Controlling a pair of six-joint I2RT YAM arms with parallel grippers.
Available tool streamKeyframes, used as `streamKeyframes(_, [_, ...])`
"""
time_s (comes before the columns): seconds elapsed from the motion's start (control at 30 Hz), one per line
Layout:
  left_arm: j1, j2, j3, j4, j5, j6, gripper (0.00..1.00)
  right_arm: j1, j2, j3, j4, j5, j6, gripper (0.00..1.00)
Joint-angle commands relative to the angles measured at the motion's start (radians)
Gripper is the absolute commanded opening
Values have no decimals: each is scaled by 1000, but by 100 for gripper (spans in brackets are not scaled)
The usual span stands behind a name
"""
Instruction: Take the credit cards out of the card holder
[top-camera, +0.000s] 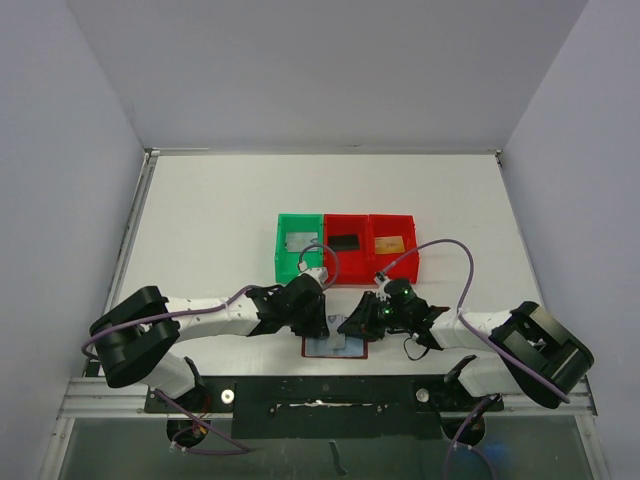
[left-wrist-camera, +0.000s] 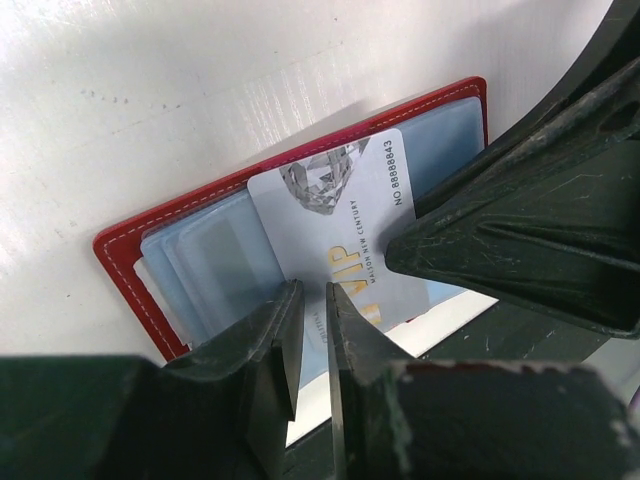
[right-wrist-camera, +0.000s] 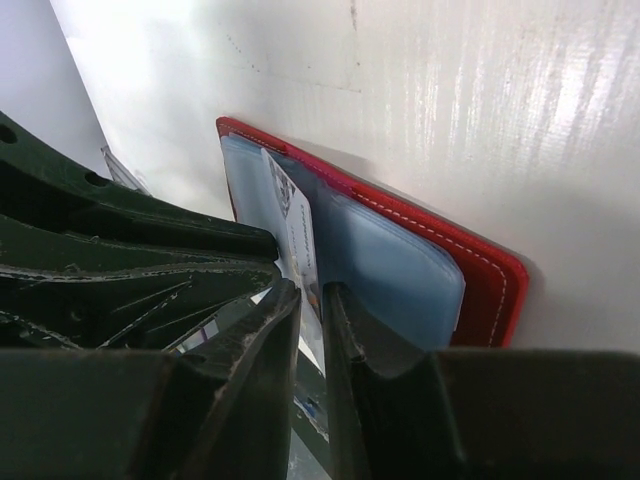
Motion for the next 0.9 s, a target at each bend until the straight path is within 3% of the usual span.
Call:
streamKeyframes(0.0, [-5, 3, 12, -12, -12, -3, 15, -5, 5, 0, 72, -19, 2, 16])
streamKeyframes(0.1, [-5, -6, 9, -15, -18, -4, 15, -5, 11, -2, 97, -31, 5, 14])
streamKeyframes(0.33, [-5, -8, 6, -12, -19, -4, 15, -3, 36, 1, 122, -34, 11, 24])
streamKeyframes(0.53, [-5, -11, 16, -33, -21, 6, 15, -5, 24, -5, 120, -34, 10, 0])
streamKeyframes(0.87, [-3, -72, 32, -83, -92, 4, 16, -19, -148, 8, -115, -9, -61, 0])
